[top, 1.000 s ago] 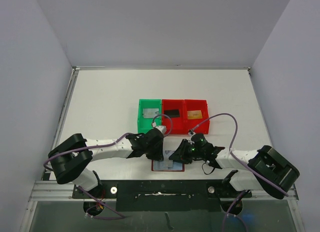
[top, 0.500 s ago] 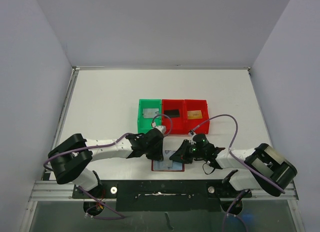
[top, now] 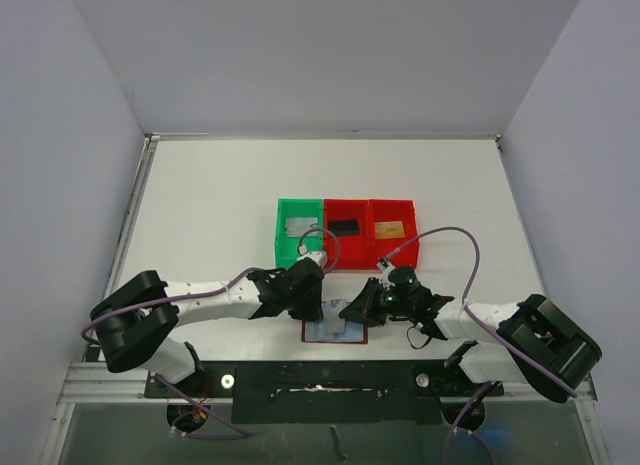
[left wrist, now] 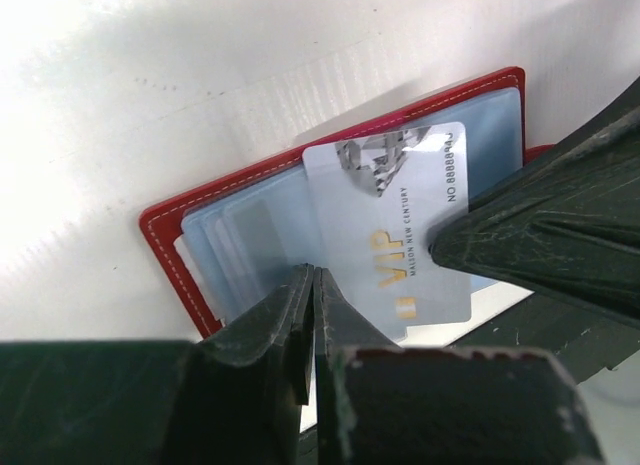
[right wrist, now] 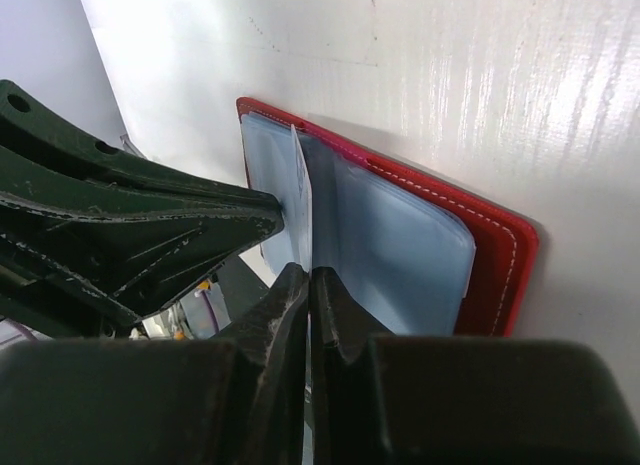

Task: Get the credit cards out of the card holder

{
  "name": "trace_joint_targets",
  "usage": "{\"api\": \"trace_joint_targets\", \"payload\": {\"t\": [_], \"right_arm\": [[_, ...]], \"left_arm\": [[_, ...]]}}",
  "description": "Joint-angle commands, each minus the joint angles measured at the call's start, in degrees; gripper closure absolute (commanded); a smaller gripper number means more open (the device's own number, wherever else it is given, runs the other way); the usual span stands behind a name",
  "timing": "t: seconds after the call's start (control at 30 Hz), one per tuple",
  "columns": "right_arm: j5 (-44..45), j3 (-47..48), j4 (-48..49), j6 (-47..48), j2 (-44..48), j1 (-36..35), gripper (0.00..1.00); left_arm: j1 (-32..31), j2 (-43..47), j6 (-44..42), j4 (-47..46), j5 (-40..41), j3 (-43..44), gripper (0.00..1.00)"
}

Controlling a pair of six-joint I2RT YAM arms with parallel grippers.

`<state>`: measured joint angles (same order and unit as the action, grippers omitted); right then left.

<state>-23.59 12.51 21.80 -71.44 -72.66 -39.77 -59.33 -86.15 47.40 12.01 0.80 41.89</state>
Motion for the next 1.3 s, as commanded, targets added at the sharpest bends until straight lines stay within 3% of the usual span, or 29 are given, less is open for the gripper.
{"api": "trace_joint_targets", "payload": {"t": [0.0,0.33,0.47,0.73,1.27], "right_arm": [[-0.27,1.13,-2.33,3.11,1.85,0.44,1.00],[-0.25,5.57,-11.66,8.22,2.78,0.57,1.00],[-1.74,5.73,-10.26,8.24,0.94,0.57,1.00],[0.04,3.95,-4.44,3.44,-1.24,0.66,0.83],[-1.64,2.15,1.70,1.79,-3.08,0.68,0.83]], "left_arm": [[-0.17,3.25,0.50,0.83,2.63,-0.87,0.95],[-0.15,7.79,0.51,0.37,4.77,-1.38,0.82],[-0.01,9.47,0.04,-2.54,2.74,-2.69,0.77],[-0.27,4.80,1.03,-6.00,-2.68,-1.43,0.79],[-0.26,0.20,2.26,-4.75,-2.36,-1.88,0.85]]}}
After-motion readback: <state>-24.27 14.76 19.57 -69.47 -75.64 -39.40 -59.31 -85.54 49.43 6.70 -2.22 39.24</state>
